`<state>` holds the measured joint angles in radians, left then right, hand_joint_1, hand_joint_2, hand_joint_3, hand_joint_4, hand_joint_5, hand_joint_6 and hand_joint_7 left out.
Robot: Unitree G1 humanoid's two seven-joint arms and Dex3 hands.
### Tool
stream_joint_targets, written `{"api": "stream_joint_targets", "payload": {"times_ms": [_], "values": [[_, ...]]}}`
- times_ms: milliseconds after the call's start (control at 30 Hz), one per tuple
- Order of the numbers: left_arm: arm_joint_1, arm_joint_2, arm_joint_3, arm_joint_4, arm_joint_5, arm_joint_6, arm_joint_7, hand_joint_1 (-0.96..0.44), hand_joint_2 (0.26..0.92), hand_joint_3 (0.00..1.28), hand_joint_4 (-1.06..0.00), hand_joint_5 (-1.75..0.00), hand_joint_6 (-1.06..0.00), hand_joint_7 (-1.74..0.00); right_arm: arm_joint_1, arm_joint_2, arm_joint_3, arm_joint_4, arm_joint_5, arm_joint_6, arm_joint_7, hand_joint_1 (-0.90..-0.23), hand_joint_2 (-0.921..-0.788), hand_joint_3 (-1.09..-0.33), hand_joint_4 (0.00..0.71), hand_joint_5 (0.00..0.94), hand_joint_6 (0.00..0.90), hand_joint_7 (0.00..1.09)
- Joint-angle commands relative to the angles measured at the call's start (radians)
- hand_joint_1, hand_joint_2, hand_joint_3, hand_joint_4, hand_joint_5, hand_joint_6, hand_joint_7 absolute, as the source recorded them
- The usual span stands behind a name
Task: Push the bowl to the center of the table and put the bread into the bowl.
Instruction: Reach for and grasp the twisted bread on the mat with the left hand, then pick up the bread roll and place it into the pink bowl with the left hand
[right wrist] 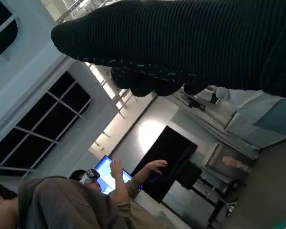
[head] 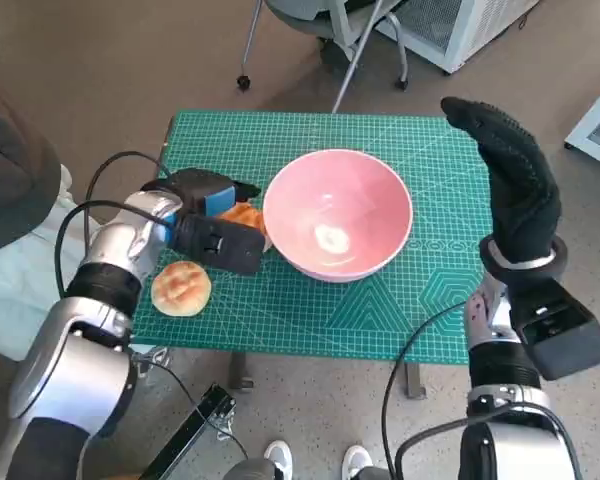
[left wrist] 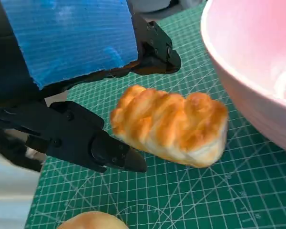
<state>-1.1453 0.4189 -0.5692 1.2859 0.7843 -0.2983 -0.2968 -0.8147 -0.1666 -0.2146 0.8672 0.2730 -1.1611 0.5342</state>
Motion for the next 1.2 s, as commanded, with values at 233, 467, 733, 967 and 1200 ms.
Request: {"api": "stream_joint_targets", "payload": {"times_ms": [233, 467, 733, 967, 1200], "values": [[0.000, -0.071, -0.055, 0.047, 0.027, 0.059, 0.021, -0.26, 0.756, 0.00, -0.29, 0.00, -0.43, -0.03, 0.051, 0.010, 0.020, -0.040, 0.004, 0.026, -0.012, -0.599, -0.921, -0.675, 0.354, 0.001, 0.039, 0.83], [0.026, -0.096, -0.089, 0.062, 0.048, 0.067, 0.061, -0.20, 0.820, 0.02, -0.55, -0.10, -0.58, -0.09, 0.068, 0.011, 0.031, -0.058, 0.002, 0.033, -0.018, -0.582, -0.921, -0.675, 0.353, 0.001, 0.035, 0.84], [0.043, -0.068, -0.094, 0.068, 0.040, 0.010, 0.098, -0.02, 0.914, 0.10, -0.63, -1.15, -0.62, -1.04, 0.073, 0.007, 0.031, -0.058, 0.006, 0.041, -0.017, -0.579, -0.921, -0.676, 0.352, 0.000, 0.031, 0.84], [0.020, -0.011, -0.051, 0.067, -0.002, -0.027, 0.076, 0.00, 0.919, 0.10, -0.59, -1.24, -0.66, -1.15, 0.078, 0.012, 0.032, -0.065, 0.006, 0.048, -0.022, -0.579, -0.921, -0.676, 0.352, 0.000, 0.028, 0.84], [-0.039, 0.060, 0.023, 0.050, -0.064, -0.005, 0.050, 0.00, 0.920, 0.10, -0.59, -1.24, -0.66, -1.16, 0.082, 0.020, 0.036, -0.074, 0.000, 0.053, -0.032, -0.581, -0.921, -0.675, 0.352, 0.000, 0.026, 0.85]]}}
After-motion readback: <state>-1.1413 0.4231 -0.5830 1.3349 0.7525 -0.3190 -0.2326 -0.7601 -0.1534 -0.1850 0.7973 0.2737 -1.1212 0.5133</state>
